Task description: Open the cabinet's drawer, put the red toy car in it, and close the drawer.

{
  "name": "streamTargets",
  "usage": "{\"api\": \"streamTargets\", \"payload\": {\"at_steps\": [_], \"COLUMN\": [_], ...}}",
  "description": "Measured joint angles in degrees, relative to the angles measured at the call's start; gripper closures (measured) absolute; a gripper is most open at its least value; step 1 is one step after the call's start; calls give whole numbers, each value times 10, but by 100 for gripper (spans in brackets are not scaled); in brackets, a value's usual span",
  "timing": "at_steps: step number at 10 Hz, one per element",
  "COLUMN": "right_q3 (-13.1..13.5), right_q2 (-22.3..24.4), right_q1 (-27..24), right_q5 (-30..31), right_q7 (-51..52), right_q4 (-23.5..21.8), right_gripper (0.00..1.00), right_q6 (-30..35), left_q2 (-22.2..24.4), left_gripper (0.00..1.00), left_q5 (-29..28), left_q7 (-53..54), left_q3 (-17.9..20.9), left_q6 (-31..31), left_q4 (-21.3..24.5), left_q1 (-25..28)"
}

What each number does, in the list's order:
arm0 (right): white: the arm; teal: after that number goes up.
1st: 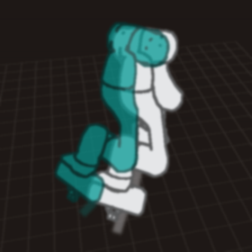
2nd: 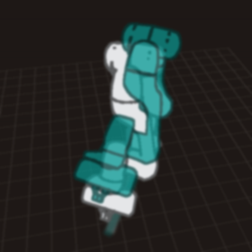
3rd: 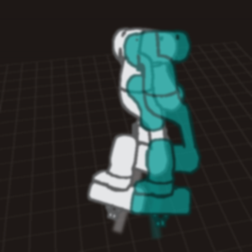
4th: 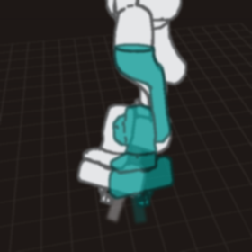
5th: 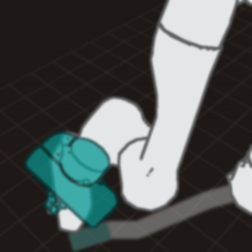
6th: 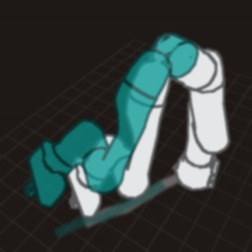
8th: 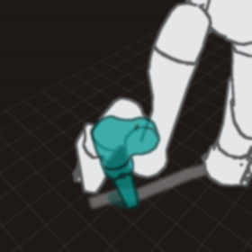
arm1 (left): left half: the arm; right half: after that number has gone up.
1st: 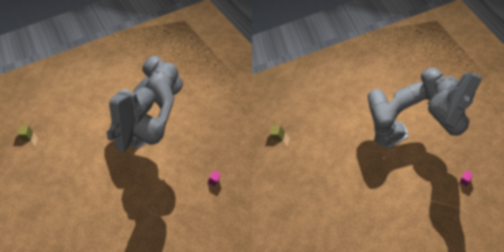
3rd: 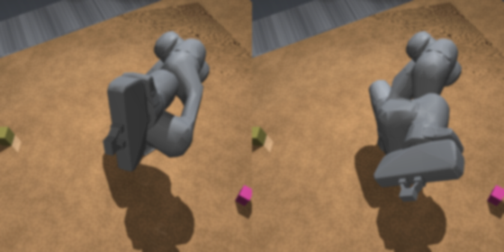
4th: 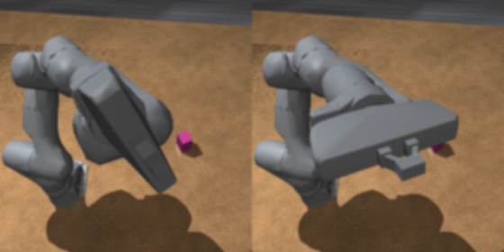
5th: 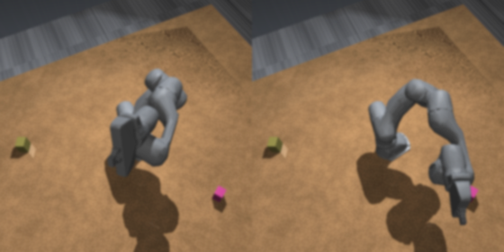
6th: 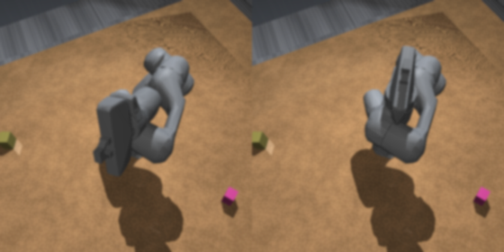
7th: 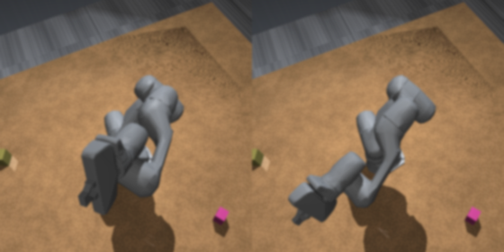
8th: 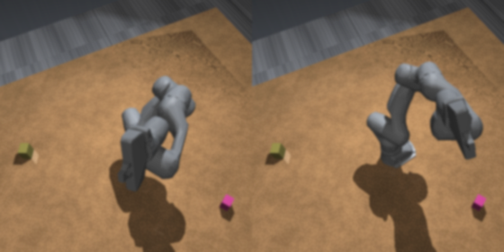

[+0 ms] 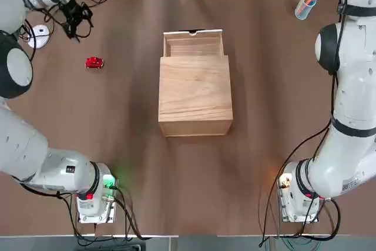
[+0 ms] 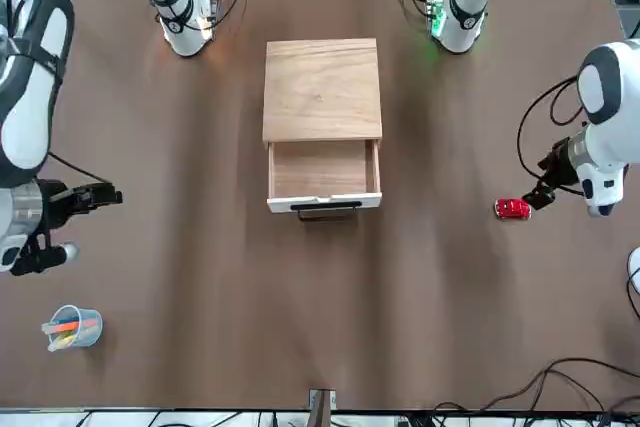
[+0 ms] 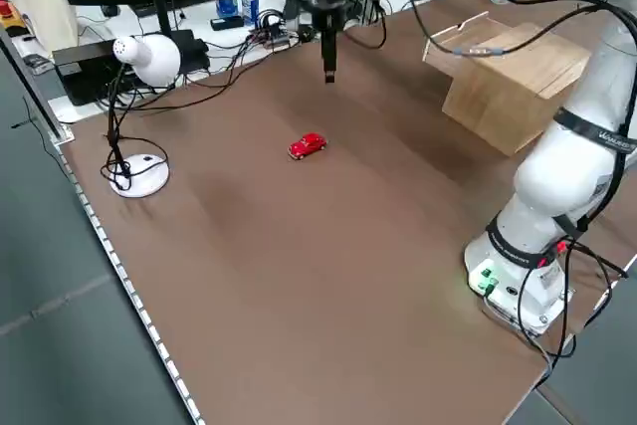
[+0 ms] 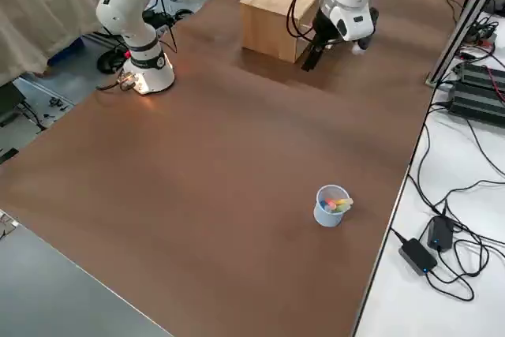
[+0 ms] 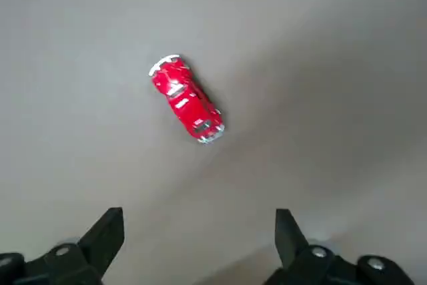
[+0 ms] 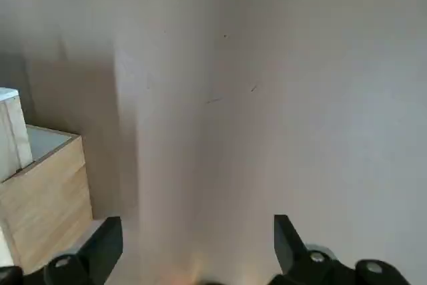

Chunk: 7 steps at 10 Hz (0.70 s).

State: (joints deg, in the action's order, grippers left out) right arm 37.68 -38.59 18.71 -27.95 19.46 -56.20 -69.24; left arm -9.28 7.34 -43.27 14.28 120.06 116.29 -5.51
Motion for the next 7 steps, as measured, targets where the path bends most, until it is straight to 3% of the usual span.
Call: {"api": "streamTargets", "payload": {"at_steps": [2, 3, 5, 6, 7], "right_q3": [-3, -22, -143, -196, -221], "right_q2": [12, 28, 86, 112, 136], "right_q1": [-11, -19, -62, -85, -96], "right_q5": [9, 43, 148, 172, 179], "right_q7": [0, -2, -46, -68, -86], "right_q4": [0, -6, -55, -85, -117], "right_gripper": [0, 0, 0, 0, 0], "right_q6": [-19, -41, -96, -115, -134], "left_q2": [-37, -58, -104, -127, -145], "left_gripper": [0, 0, 0, 0, 0], "left_q5": [46, 58, 60, 63, 70], "left_q7": [-5, -32, -118, -138, -146], "left_q3": [46, 52, 49, 49, 48], "left_q6": [39, 62, 129, 147, 167], "left_q4": [17, 19, 25, 26, 28], "left_q1": [1, 2, -1, -4, -5]}}
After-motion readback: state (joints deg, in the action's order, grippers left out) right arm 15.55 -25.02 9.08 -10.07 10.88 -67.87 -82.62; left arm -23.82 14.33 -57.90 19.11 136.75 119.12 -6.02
